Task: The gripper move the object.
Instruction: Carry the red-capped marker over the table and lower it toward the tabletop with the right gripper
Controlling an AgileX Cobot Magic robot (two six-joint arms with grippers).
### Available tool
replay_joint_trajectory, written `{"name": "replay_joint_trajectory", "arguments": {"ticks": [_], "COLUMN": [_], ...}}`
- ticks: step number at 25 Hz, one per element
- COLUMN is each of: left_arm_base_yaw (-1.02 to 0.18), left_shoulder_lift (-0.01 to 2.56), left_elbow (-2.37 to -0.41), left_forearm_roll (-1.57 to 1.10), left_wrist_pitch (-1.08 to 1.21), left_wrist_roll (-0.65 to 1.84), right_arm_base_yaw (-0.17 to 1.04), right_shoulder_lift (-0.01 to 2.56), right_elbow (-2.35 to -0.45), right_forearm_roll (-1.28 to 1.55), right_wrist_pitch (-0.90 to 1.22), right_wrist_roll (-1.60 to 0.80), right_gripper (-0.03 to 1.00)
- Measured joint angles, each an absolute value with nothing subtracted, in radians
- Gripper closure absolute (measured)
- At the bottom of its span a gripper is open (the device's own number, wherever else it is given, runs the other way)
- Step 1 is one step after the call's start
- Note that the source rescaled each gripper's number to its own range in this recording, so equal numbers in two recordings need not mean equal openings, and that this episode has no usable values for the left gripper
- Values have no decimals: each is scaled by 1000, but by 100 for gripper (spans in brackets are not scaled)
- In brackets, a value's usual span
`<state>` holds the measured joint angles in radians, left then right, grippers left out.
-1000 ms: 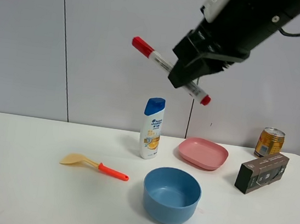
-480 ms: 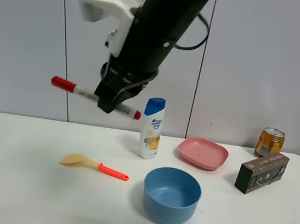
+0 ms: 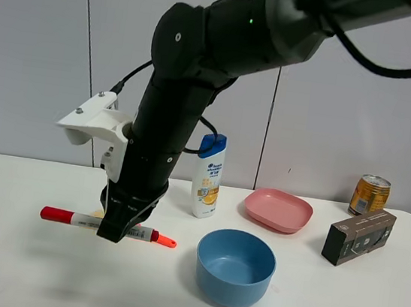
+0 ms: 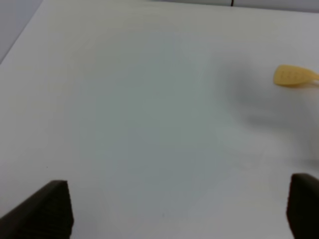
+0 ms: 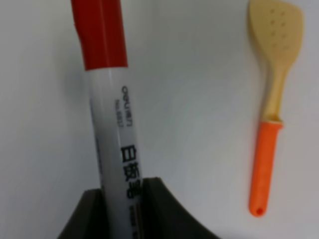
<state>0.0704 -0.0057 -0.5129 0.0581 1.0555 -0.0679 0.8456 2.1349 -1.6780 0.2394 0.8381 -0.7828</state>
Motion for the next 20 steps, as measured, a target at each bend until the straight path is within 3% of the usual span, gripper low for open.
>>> {"name": "replay_joint_trajectory", "arguments": {"ticks": [20], "left_arm_base_yaw": [70], "left_shoulder_lift": [-6], "left_elbow": [-513], "left_forearm_roll": [58], "left_wrist_pitch": [1056], "left_wrist_roll": [-68], "right_arm_base_yaw": [846], "right_shoulder_lift": [2304], "right_elbow": [-1682], "right_forearm_roll": [260], "right_wrist_pitch": [724], "right_wrist_roll": [-826], "right_gripper": [97]}}
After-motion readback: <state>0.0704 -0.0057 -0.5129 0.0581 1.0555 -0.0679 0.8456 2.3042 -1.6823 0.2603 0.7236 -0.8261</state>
